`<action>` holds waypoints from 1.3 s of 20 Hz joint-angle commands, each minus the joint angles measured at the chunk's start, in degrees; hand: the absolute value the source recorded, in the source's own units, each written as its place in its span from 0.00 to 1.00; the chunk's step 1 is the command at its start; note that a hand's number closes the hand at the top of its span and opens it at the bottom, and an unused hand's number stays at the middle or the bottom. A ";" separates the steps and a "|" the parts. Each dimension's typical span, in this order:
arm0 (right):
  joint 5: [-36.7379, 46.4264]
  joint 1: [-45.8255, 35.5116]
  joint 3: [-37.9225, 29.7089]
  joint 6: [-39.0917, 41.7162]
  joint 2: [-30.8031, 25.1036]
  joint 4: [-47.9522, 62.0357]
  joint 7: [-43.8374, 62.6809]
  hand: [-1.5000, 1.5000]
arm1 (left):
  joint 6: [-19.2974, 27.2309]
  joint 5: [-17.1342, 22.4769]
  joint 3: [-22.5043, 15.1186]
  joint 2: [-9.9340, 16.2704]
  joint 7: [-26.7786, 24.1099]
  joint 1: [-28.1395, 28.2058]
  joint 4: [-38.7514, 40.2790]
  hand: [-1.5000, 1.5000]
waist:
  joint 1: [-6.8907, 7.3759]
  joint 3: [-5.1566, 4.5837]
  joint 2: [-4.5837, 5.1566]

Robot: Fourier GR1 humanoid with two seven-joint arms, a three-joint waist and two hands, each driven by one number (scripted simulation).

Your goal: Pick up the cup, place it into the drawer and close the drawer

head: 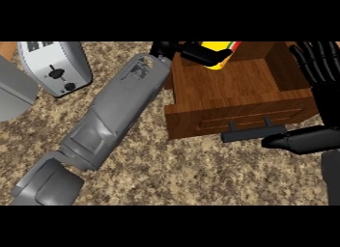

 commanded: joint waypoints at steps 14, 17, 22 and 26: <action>-8.75 -5.23 8.04 11.36 1.62 1.32 0.20 1.00 | -2.09 13.30 -4.23 0.00 -8.26 5.00 -2.93 0.00 | -5.24 -0.11 1.49; -13.19 -4.86 10.61 17.21 0.76 2.27 1.63 1.00 | -2.74 16.64 -3.10 0.00 -10.55 4.17 -4.51 0.00 | -3.96 -0.09 0.94; -8.46 -2.78 16.37 24.32 -6.69 1.83 7.46 1.00 | -0.69 19.46 -1.74 0.00 -14.25 3.82 -3.81 0.00 | -0.68 -0.17 -0.17; -1.05 -0.31 18.91 24.11 -9.62 0.00 9.94 0.00 | 1.00 21.15 -2.78 0.00 -16.46 4.36 -2.64 0.00 | 0.44 -0.13 -0.59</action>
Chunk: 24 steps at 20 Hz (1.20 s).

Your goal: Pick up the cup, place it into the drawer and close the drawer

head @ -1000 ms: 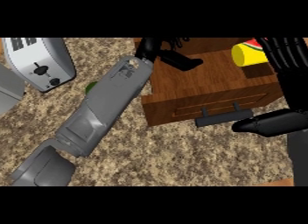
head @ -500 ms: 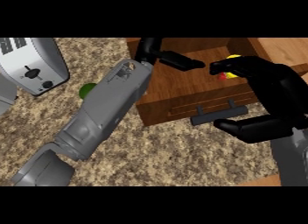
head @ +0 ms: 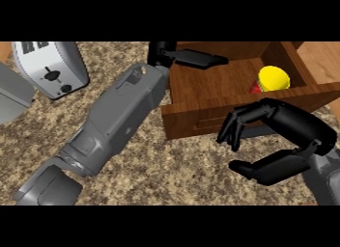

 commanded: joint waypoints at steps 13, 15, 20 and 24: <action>38.49 2.87 11.95 -12.55 -0.23 23.98 -15.69 0.00 | -1.62 5.37 1.60 0.00 -4.89 6.41 -4.09 0.00 | 9.60 0.09 -1.39; 41.58 1.68 14.10 -13.72 0.50 29.02 -16.89 0.00 | -4.11 4.22 1.96 1.51 -4.70 8.79 -5.04 0.00 | 10.71 0.07 -1.47; 43.84 -7.64 9.92 -18.60 2.11 49.26 -23.65 1.00 | -7.08 4.66 2.17 4.65 -4.56 13.38 -9.45 0.00 | 13.01 0.15 -1.15; 42.42 -12.53 4.57 -22.51 0.92 58.53 -31.28 1.00 | -7.04 4.73 2.01 6.32 -3.29 15.10 -13.11 0.00 | 14.65 0.29 -0.91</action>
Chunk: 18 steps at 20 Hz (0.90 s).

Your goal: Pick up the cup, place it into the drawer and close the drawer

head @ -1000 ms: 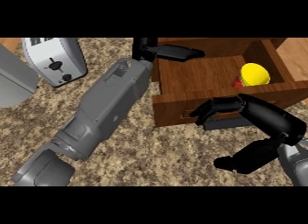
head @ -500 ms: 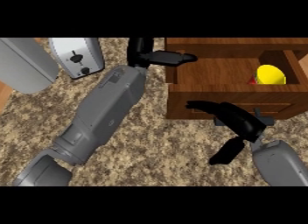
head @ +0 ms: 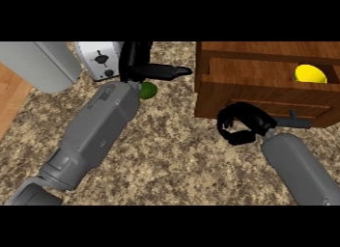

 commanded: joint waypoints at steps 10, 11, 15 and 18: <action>-4.63 -20.71 -15.37 -6.66 -5.55 24.66 -10.03 1.00 | -5.88 0.71 -0.70 5.38 2.47 8.78 -7.85 0.00 | 4.33 0.37 1.78; -5.01 -21.27 -16.22 -7.53 -5.42 25.56 -7.79 1.00 | -5.76 0.34 -1.21 5.58 2.75 8.73 -9.03 0.00 | 5.05 0.37 1.54; -7.37 -24.06 -18.32 -5.36 -6.94 25.07 -7.18 1.00 | -6.76 0.56 -1.49 5.58 3.81 8.89 -9.36 0.00 | 5.45 0.36 2.12; -8.08 -23.73 -18.68 -3.67 -8.32 25.00 -7.20 1.00 | -8.84 1.06 -1.18 7.13 3.65 10.37 -10.43 0.00 | 6.52 0.29 2.23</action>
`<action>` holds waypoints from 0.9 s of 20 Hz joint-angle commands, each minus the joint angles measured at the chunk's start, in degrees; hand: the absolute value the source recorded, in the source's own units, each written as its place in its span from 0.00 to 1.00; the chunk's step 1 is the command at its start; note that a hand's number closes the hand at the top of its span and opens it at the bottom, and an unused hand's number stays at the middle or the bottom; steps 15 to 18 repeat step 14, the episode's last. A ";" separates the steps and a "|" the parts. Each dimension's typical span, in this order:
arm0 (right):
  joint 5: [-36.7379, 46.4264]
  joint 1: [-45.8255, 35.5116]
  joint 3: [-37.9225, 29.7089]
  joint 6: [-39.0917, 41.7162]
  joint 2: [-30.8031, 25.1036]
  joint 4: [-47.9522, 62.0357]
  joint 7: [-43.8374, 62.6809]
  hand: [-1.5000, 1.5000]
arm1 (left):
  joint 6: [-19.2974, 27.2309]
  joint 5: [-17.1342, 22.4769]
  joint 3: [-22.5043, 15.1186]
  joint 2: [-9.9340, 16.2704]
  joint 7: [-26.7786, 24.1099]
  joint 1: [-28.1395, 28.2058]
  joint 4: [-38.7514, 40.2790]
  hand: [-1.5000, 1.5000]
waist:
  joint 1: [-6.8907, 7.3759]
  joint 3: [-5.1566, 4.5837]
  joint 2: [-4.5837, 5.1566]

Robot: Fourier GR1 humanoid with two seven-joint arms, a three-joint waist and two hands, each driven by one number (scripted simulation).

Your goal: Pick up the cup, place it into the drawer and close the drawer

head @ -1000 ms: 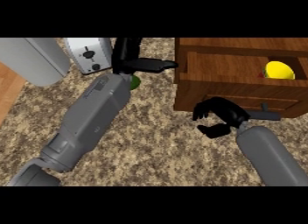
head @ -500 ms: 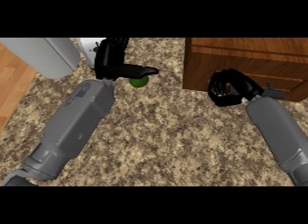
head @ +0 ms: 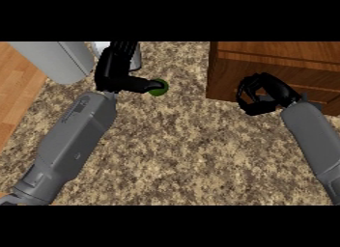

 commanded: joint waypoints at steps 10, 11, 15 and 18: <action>-3.69 -9.26 -6.82 -0.48 -8.23 -0.18 4.71 1.00 | -4.19 1.27 0.12 1.79 1.00 2.78 -2.37 0.00 | 3.62 -0.55 1.31; -3.61 -8.35 -6.56 0.26 -8.87 -0.27 4.27 1.00 | -4.00 1.03 -0.23 1.69 1.12 3.02 -2.63 0.00 | 3.91 -0.47 1.34; -4.12 -8.25 -6.74 0.87 -8.97 -1.01 5.06 1.00 | -4.48 0.88 -0.40 1.93 1.03 3.32 -3.05 0.00 | 3.82 -0.51 1.23; -4.12 -8.25 -6.74 0.87 -8.97 -1.01 5.06 1.00 | -4.48 0.88 -0.40 1.93 1.03 3.32 -3.05 0.00 | 3.82 -0.51 1.23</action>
